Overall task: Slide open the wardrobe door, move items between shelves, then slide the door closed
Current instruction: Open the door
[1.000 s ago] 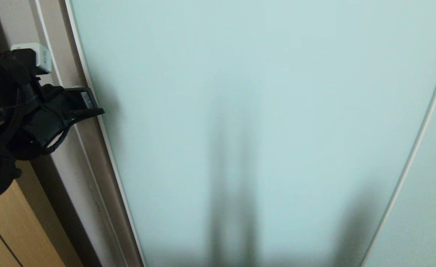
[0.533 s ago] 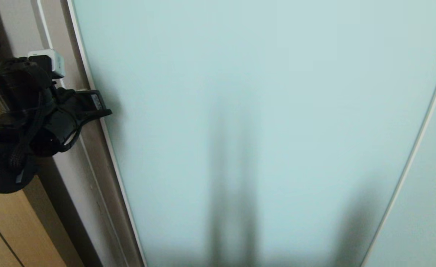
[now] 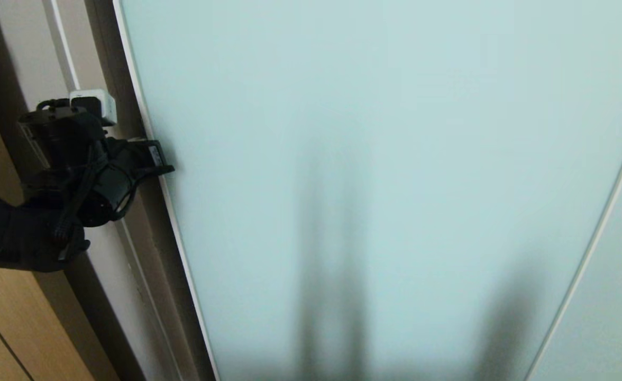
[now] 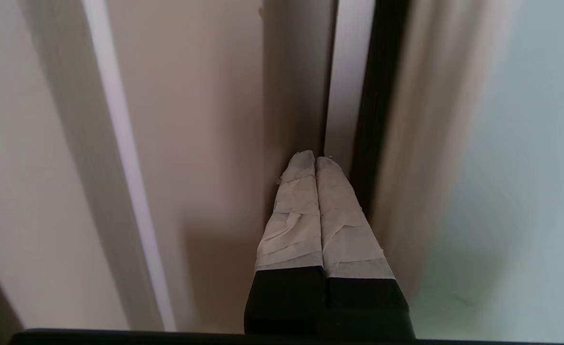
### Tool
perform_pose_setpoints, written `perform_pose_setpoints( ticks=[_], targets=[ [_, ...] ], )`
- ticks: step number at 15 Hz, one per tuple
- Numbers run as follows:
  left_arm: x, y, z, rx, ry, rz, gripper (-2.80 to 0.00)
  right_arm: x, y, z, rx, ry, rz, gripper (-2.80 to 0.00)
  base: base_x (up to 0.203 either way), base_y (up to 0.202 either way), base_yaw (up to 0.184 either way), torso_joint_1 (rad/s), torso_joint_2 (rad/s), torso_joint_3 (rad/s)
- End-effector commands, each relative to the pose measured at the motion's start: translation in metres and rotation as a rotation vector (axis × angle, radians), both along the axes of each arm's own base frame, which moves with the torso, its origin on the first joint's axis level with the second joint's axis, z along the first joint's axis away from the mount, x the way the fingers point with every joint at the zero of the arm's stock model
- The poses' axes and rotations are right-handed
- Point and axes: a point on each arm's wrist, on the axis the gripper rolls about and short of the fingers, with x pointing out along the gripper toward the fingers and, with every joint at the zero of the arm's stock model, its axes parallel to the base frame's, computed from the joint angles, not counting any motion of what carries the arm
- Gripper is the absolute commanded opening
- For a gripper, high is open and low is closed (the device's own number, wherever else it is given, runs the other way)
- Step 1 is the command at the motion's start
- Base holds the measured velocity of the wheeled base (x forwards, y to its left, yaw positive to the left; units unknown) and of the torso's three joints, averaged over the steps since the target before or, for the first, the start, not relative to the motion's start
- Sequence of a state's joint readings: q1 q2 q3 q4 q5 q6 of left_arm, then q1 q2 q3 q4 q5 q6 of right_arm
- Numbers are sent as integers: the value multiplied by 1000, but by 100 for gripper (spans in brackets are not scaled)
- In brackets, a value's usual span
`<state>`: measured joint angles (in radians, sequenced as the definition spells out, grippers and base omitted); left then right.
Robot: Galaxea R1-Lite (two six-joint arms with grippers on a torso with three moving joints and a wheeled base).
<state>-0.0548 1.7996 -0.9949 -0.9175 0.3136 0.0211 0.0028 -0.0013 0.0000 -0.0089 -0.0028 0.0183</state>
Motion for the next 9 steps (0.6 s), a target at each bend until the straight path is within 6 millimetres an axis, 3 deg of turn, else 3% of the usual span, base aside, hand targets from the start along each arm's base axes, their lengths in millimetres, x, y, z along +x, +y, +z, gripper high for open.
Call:
perform_pose_setpoints(
  ticks=[1,9],
  targets=[
    [2,-11,-5,2,7,-39,-280,0,0,0,0,-1,0,-280,0,0,0,0,0,0],
    [9,-66,-13,5,21,-190,-280,0,0,0,0,-2,0,-280,0,0,0,0,0,0]
  ],
)
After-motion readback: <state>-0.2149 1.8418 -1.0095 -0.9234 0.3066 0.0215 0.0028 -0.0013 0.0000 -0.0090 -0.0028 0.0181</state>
